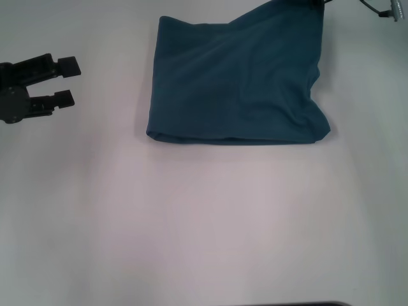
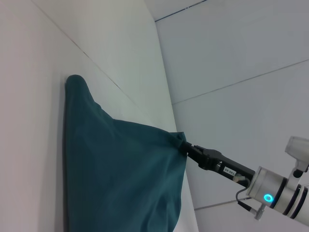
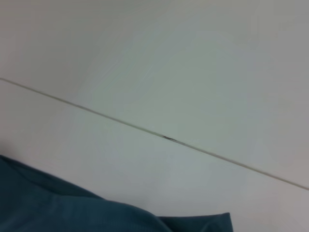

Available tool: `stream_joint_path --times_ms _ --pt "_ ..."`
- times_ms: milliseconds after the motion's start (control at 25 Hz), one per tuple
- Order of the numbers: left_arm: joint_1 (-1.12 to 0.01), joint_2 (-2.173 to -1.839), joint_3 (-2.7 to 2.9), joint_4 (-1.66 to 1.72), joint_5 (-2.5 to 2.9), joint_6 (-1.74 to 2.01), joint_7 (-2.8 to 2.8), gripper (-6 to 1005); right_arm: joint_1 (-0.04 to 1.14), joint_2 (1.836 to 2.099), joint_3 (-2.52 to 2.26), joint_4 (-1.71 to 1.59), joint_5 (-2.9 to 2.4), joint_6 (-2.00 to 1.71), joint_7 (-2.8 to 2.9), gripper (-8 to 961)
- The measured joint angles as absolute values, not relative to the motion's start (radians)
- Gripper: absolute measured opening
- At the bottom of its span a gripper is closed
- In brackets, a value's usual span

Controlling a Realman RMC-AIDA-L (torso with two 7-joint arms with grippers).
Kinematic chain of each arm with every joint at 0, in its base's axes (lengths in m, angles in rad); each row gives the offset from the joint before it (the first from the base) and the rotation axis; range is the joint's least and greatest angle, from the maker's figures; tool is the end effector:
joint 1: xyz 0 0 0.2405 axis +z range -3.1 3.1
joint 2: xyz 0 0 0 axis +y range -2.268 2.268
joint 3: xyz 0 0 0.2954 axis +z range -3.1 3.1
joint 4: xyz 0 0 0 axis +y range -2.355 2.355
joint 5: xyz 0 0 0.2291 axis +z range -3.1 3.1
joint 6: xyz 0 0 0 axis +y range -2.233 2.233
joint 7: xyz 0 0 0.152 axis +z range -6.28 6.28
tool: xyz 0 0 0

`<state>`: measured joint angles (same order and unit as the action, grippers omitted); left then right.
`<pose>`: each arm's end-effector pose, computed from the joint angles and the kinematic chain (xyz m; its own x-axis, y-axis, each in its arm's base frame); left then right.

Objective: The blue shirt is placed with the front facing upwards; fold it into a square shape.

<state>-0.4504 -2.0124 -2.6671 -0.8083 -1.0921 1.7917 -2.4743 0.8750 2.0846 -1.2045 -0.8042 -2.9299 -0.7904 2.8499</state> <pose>-0.3301 0.3376 0.0569 -0.0337 0.8949 0.4449 0.9099 -0.1567 0.3841 0.2227 0.5252 -0.0225 0.7023 -0.6778 -0.2176 -0.5501 -0.3227 -0.7702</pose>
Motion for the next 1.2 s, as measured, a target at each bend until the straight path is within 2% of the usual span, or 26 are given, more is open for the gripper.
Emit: stream_joint_path --times_ms 360,600,800,1120,1200 --pt "-0.447 -2.014 -2.667 -0.808 -1.092 1.792 -2.474 946 0.88 2.085 -1.157 -0.778 -2.927 -0.731 2.853 36" --pt "-0.445 -2.016 -2.669 -0.808 -1.092 1.794 -2.474 945 0.918 2.074 -1.078 -0.722 -2.926 -0.716 2.853 201" --pt "-0.448 -2.016 -2.666 -0.808 -1.092 1.795 -2.474 945 0.925 2.066 -1.019 -0.738 -2.913 -0.795 2.847 425" --pt "-0.453 -2.009 -2.672 -0.81 -1.092 1.797 -2.476 946 0.885 2.022 -0.963 -0.85 -2.599 -1.103 2.699 674" --pt "-0.452 -2.008 -2.674 -0.814 -1.092 1.797 -2.479 946 0.882 2.014 -0.945 -0.835 -2.521 -1.142 2.669 692"
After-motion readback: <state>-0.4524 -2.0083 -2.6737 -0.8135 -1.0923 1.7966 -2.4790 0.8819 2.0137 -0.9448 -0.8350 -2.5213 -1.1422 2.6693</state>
